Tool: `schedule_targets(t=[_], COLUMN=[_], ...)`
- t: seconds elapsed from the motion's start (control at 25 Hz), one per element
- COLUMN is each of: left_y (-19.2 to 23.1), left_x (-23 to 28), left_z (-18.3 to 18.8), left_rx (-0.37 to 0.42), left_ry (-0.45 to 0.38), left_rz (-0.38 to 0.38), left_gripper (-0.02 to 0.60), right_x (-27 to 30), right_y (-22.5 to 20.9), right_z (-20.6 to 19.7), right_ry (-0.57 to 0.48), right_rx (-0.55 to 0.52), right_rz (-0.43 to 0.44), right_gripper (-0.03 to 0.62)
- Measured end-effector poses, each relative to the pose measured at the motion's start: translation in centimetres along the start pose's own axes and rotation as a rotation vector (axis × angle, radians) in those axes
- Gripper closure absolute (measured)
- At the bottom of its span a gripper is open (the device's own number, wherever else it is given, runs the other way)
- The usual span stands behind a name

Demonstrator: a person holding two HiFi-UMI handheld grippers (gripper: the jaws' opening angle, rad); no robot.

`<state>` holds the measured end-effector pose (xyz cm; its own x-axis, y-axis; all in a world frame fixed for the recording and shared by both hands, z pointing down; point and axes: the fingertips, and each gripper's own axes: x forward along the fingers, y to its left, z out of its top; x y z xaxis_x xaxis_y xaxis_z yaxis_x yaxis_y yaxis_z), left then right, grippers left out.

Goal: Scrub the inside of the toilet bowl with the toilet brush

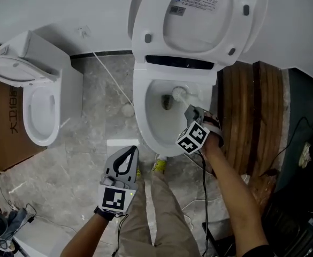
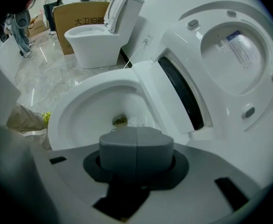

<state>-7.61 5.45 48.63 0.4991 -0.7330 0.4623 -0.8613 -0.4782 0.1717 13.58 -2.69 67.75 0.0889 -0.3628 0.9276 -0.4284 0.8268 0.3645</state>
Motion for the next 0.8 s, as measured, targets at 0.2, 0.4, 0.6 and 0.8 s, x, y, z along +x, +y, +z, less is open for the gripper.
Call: schedule_targets(t=[0.2, 0.4, 0.6, 0.8], left_y=[-1.0, -1.9, -2.5, -2.9], left_x=[0.6, 1.8, 2.3, 2.9], left_z=[-0.7, 0.0, 0.0, -0.1], left_rx=[0.037, 0.048, 0.036, 0.044], left_ry=[0.038, 0.029, 0.044, 0.046], left_rz=[-0.036, -0.049, -0.064, -0.074], left_gripper=[0.571, 0.572, 0.572, 0.572], right_x=[-0.7, -1.4, -2.5, -3.4], right_y=[1.0, 1.1, 2.5, 4.0], right_z=[-1.8, -3.4, -5.3, -6.4], right_ry=[0.014, 0.024, 0.023, 0.035], right_rx=[0.032, 0.051, 0.064, 0.086], right_rz=[0.018, 0.031, 0.06, 0.086], right_gripper=[0.448, 0.448, 0.447, 0.447])
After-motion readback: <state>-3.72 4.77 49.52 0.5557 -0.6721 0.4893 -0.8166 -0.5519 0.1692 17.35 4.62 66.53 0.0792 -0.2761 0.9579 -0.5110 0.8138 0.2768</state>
